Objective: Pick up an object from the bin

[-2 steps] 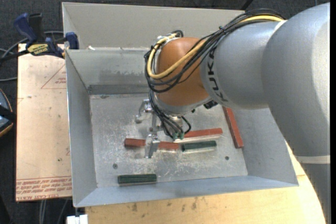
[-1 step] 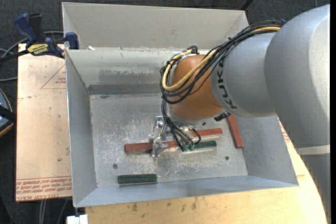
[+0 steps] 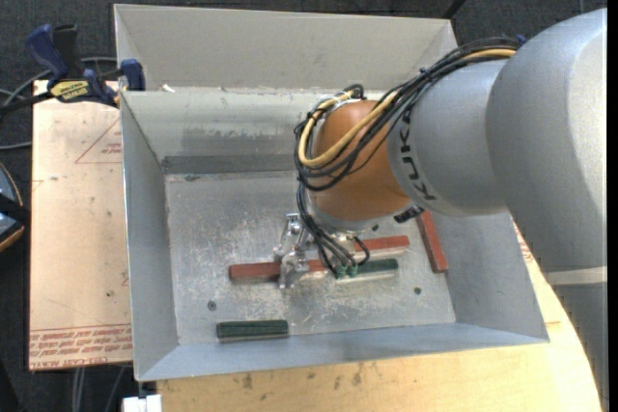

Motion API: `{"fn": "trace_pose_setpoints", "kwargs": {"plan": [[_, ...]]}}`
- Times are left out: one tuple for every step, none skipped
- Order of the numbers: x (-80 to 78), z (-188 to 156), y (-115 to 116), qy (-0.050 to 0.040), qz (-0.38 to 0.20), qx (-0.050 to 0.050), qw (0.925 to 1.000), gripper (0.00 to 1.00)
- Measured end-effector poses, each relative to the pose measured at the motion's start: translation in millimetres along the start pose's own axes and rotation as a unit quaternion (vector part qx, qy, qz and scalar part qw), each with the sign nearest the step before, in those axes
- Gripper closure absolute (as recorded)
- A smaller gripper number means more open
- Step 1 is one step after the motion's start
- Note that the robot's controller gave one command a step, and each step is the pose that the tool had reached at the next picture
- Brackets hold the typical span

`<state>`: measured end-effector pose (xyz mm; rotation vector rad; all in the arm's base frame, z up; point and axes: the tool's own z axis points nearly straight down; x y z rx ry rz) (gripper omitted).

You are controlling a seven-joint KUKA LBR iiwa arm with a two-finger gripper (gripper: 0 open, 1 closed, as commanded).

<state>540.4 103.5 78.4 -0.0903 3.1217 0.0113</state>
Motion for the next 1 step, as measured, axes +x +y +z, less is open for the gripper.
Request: {"fn": "trace_pose_setpoints", "kwargs": {"plan": [[3.6,-169.5,28.4,0.0048,-0.017,0.002,0.9998,1.0]]}}
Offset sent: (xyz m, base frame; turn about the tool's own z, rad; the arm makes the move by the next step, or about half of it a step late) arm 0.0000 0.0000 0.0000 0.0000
